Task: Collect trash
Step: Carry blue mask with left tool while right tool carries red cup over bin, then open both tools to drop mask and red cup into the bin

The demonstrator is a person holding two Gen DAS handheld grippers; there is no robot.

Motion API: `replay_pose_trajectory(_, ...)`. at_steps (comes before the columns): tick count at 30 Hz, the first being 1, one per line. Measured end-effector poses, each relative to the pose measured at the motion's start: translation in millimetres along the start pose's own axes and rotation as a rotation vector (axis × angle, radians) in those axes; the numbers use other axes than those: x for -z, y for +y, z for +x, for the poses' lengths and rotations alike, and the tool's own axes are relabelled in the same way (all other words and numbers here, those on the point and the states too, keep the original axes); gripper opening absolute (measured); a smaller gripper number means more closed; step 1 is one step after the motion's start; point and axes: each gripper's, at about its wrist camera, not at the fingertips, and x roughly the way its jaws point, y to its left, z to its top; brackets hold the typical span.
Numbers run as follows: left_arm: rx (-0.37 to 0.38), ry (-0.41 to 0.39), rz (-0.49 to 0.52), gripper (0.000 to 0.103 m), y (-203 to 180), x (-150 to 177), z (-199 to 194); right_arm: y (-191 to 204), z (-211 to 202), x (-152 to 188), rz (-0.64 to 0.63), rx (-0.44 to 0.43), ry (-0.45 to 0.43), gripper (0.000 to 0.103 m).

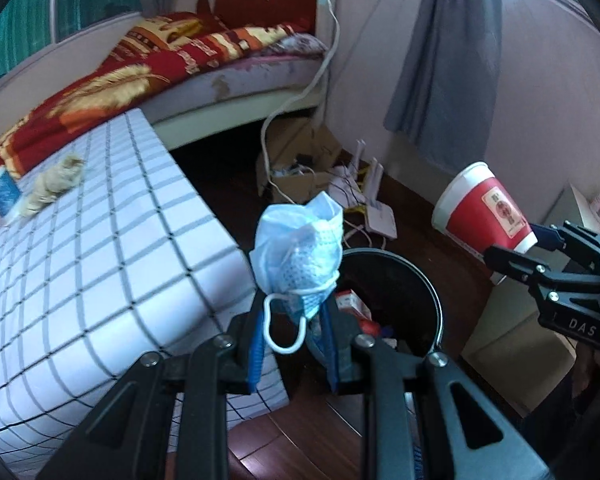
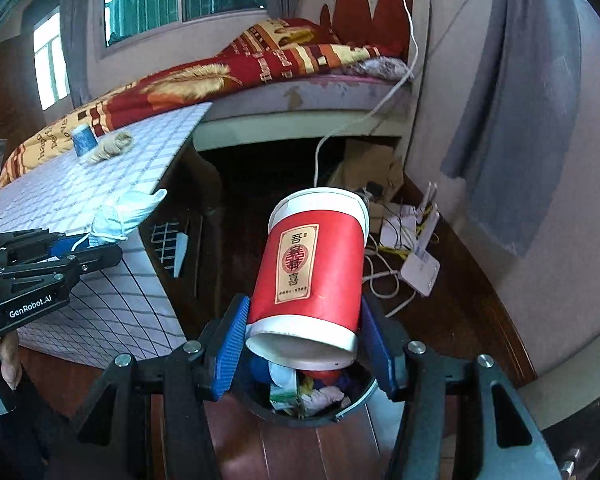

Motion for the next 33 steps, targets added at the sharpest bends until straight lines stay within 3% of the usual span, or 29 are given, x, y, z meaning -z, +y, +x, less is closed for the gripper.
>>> replay_pose_trajectory(17,0.154,0.228,-0.011,0.026,-33.9,39.1,101.0,-20.2,95.5,73.3,-0.09,-0.062,0.271,0.058)
replay_pose_trajectory(25,0.182,0.298,0.024,0.026,-45.0,37.5,142.9,-15.3,123.9,81.6,-0.156,-0.115,0.314,0.058)
replay_pose_trajectory(27,0.193,0.323,0.028,0.041,-46.6,39.6,150.0,-13.1,132.8,84.2,-0.175,-0.14,0.328,0.06)
replay_pose_trajectory(29,0.154,0.296,0.006,0.076,-42.2,40.9,152.0,-14.0,147.0,91.3,-0.184,-0.106,0.372,0.074)
replay_pose_trajectory(30,0.134,0.278,-0.008,0.083,-39.3,41.9,149.9,-17.2,151.4,95.3,-0.181,-0.055,0.389,0.092)
replay_pose_trajectory(32,0.08,0.255,-0.031,0.098,-33.3,45.0,144.9,-21.5,148.2,97.5,-0.186,-0.025,0.366,0.095)
replay_pose_trajectory(33,0.061,0.25,-0.029,0.1,-32.6,46.5,142.9,-24.5,146.3,96.7,-0.18,-0.004,0.356,0.095)
